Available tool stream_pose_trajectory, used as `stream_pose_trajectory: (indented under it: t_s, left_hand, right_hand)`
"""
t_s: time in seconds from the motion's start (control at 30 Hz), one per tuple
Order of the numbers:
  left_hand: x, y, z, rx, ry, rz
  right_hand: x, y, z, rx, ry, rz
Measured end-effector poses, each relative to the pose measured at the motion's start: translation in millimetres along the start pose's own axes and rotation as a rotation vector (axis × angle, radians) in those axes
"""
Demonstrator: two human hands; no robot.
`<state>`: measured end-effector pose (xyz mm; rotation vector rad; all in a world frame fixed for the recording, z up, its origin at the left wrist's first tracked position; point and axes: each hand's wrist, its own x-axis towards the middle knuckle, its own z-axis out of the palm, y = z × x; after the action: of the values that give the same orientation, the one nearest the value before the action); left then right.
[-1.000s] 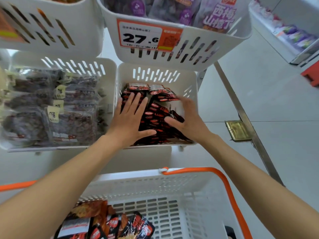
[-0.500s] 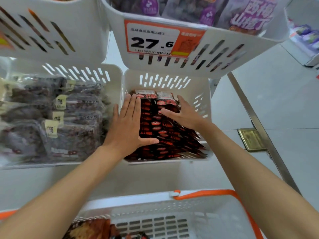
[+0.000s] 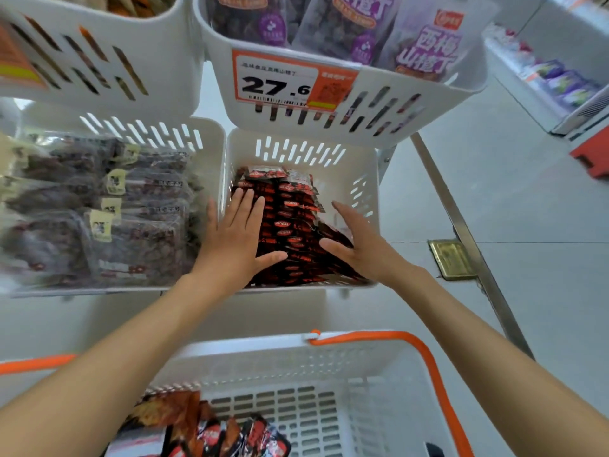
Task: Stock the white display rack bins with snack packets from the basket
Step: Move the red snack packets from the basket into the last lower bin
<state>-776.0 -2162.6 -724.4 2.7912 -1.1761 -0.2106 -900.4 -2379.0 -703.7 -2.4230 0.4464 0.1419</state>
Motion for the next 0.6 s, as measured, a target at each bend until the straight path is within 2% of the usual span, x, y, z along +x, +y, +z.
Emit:
stream_pose_trajectory:
  t_s: [0.1, 0.2, 0.27, 0.37, 0.5, 0.53, 0.6]
  left_hand:
    - [-19, 6, -9, -0.106, 0.0, 0.043]
    - [-45, 8, -16, -0.198, 0.053, 0.06]
    - [-69, 6, -22, -0.249, 0.086, 0.05]
    - [-115, 2, -36, -0.344, 0.132, 0.036]
    - [-188, -7, -38, -0.435, 0.266, 0.018]
    - [-206, -11, -33, -0.446, 0.275, 0.003]
    - [-240, -21, -20, -0.465, 0.235, -0.056]
  right_hand:
    - [-21, -16, 5, -0.005, -0.021, -0.042]
    - [-40, -26, 15, -0.158, -0.098, -0.072]
    - [-52, -31, 16, -0.199, -0.045, -0.076]
    - [-77, -56, 23, -0.126, 0.078, -0.119]
    - [-146, -109, 80, 0.019, 0.228, -0.358]
    - [-164, -116, 104, 0.066, 0.167, -0.357]
    - [-188, -116, 150, 0.065, -0.061, -0.21]
